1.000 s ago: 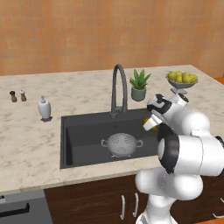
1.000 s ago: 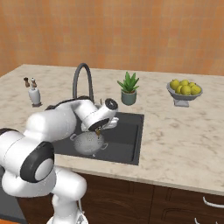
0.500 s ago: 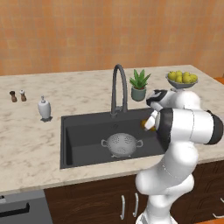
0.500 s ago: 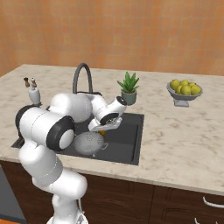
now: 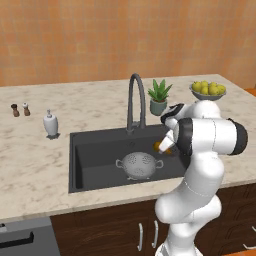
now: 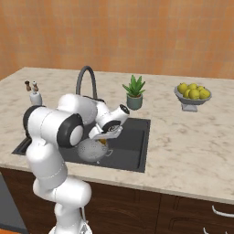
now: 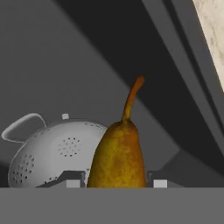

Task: Put the colander in the sink, put the pear in the colander, and turn on the sink faucet and pour water over the colander.

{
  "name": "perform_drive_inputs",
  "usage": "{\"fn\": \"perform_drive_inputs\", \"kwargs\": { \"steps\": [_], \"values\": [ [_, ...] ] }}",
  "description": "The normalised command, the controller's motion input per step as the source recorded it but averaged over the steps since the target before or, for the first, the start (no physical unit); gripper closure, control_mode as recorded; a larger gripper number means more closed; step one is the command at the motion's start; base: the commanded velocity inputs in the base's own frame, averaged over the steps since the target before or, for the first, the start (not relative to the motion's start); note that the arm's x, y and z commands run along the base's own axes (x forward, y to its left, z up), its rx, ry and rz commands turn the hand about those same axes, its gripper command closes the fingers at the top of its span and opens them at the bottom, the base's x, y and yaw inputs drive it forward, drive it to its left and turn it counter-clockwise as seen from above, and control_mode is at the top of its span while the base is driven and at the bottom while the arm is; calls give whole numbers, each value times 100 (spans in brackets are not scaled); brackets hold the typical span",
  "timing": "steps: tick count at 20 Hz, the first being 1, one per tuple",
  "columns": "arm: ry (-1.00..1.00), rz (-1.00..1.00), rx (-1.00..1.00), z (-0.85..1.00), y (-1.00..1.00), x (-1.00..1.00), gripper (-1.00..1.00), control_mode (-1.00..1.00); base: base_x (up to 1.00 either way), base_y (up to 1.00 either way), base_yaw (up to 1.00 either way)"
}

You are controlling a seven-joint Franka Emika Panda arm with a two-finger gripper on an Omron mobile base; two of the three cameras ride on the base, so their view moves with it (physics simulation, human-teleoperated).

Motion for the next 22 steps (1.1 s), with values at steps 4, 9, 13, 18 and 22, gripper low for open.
{"fn": "perform_drive_inputs", "kwargs": {
  "steps": [4,9,13,18,22],
  "values": [
    [1,0,2,-35,36,10,100,-100,0,0,0],
    [2,1,8,-37,14,32,100,-100,0,0,0],
    [2,0,9,-36,15,37,100,-100,0,0,0],
    [2,0,7,-32,17,45,100,-100,0,0,0],
    [3,0,1,-45,6,50,100,-100,0,0,0]
  ]
}}
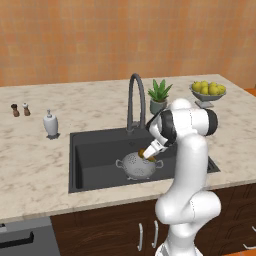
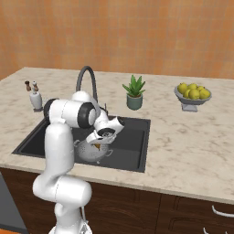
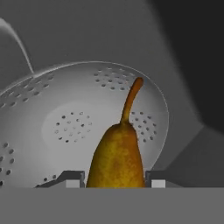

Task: Put the colander in the sink, put the pear in the colander, and turn on the sink faucet and pour water over the colander.

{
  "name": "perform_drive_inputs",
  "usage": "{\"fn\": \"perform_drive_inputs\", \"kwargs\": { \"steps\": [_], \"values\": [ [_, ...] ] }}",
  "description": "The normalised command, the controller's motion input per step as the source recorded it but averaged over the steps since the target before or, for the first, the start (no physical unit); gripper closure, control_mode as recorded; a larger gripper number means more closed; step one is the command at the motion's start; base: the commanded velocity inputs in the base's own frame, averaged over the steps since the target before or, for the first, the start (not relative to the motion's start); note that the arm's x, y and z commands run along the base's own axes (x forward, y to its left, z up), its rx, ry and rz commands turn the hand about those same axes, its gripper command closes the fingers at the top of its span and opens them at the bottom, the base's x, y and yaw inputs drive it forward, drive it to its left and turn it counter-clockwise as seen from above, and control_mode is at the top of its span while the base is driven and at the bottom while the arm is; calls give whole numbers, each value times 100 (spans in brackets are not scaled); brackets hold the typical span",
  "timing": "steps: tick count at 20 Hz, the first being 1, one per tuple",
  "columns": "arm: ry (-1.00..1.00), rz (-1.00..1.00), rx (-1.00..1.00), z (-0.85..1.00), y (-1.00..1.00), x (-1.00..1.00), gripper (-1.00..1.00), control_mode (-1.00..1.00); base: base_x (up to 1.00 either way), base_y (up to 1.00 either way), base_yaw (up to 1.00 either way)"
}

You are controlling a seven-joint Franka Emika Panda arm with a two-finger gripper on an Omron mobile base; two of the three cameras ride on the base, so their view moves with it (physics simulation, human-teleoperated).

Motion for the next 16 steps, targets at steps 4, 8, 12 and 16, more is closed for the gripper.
{"fn": "perform_drive_inputs", "kwargs": {
  "steps": [4,8,12,16],
  "values": [
    [1,0,0,-54,2,47,100,-100,0,0,0],
    [0,0,0,-54,2,41,100,-100,0,0,0],
    [0,-2,0,-50,0,22,100,-100,0,0,0],
    [0,-3,0,-26,0,0,-100,-100,0,0,0]
  ]
}}
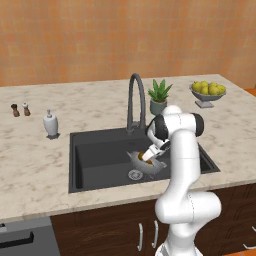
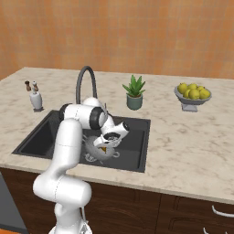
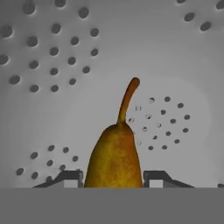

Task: Put the colander in the sink, put the pear in the colander, and turn on the sink faucet and pour water over the colander.

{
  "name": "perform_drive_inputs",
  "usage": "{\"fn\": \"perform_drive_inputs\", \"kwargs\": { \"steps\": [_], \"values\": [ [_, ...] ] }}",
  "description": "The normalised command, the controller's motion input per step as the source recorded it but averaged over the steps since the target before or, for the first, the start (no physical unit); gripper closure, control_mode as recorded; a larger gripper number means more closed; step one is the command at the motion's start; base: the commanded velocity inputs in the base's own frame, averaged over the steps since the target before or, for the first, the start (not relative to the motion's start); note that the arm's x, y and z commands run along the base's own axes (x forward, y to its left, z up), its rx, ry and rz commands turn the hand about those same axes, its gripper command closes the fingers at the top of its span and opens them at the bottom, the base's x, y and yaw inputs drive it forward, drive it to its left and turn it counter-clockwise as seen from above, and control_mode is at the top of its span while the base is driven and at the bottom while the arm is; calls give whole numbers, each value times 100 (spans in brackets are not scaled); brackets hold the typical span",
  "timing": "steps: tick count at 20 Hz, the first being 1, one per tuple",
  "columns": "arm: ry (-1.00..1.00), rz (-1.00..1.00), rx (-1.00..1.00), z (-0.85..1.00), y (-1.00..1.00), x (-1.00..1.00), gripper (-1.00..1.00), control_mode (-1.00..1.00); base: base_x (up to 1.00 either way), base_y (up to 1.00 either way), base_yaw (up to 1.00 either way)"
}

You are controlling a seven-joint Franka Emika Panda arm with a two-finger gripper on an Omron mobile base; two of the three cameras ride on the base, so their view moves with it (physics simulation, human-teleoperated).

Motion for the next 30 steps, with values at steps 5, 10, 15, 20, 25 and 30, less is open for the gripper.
{"fn": "perform_drive_inputs", "kwargs": {
  "steps": [5,10,15,20,25,30],
  "values": [
    [-3,-3,3,-2,0,0,-100,-100,0,0,0],
    [-6,-3,5,3,0,-4,-100,-100,0,0,0],
    [-11,-5,4,31,0,-15,-100,-100,0,0,0],
    [-25,-15,1,65,14,-23,-100,-100,0,0,0],
    [-21,-19,0,75,9,-29,-100,-100,0,0,0],
    [-22,-21,1,97,-19,-15,-100,-100,0,0,0]
  ]
}}
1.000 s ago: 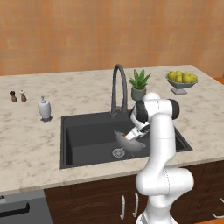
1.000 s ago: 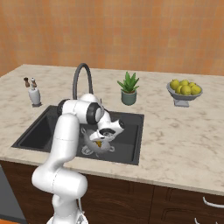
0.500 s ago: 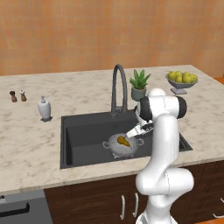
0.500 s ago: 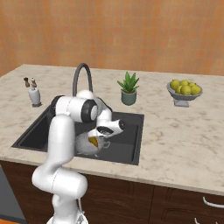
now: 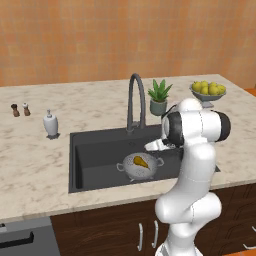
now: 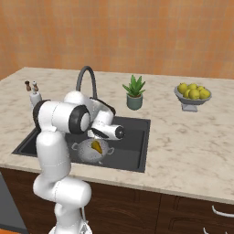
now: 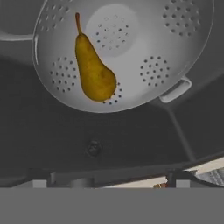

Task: Put the colander in the sink, put the pear in the colander, and turn on the sink faucet and pour water over the colander.

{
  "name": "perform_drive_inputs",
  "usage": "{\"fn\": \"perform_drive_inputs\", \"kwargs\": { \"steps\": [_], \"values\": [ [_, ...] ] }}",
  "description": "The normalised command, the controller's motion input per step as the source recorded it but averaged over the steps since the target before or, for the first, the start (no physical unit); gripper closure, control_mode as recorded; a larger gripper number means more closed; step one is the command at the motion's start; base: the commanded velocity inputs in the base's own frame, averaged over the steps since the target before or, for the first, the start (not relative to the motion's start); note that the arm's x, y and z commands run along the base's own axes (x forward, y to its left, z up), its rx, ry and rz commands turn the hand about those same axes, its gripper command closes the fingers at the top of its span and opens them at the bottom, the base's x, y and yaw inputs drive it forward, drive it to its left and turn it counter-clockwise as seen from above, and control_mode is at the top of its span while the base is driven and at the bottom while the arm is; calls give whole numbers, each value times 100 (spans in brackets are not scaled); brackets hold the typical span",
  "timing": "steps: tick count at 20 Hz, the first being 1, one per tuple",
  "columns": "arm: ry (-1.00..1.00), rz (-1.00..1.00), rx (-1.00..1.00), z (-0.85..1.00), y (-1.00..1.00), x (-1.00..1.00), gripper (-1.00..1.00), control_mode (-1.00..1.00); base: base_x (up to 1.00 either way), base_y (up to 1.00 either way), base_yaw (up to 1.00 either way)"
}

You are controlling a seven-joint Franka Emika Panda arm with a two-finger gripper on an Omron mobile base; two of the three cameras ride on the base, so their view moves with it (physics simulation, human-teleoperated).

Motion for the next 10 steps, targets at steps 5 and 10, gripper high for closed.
{"fn": "perform_drive_inputs", "kwargs": {
  "steps": [5,10],
  "values": [
    [-20,-17,2,94,-47,-9,-100,-100,0,0,0],
    [-16,-13,2,77,-45,-15,-100,-100,0,0,0]
  ]
}}
